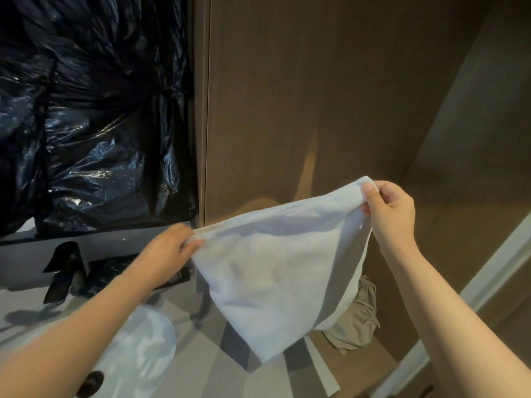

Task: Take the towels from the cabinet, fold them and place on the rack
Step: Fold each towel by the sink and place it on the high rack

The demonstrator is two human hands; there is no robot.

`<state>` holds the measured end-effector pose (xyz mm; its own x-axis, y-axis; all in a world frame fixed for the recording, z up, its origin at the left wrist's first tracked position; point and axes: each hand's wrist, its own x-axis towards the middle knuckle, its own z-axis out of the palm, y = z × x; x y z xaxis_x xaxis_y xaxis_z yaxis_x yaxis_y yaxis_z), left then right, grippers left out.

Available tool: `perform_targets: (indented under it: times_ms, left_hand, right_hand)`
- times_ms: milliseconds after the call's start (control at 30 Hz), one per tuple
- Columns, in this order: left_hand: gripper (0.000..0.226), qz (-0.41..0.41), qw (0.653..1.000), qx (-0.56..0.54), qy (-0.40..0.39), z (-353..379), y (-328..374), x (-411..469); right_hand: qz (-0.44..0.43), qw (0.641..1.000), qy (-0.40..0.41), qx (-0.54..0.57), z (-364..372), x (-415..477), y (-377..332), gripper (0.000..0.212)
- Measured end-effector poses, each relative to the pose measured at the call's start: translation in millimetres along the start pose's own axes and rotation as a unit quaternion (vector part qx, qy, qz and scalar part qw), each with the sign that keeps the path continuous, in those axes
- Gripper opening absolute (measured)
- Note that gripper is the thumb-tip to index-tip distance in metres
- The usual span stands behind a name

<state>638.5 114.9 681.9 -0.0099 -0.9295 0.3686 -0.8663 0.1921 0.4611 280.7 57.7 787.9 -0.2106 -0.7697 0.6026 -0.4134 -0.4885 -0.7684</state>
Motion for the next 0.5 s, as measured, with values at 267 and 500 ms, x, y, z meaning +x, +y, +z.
perform_targets:
  times_ms: [267,500]
  left_hand:
    - [0.022,0.081,0.989,0.088,0.082,-91.1,49.1,71.1]
    - [0.018,0.153,0.964,0.155,0.15,-132.9,80.4,99.4]
  right_hand:
    - [0.058,0.997,0.058,0.004,-16.7,26.3,6.5,0.037]
    - [0.091,0.988,0.112,0.051,-28.6,57.2,-4.7,0.026]
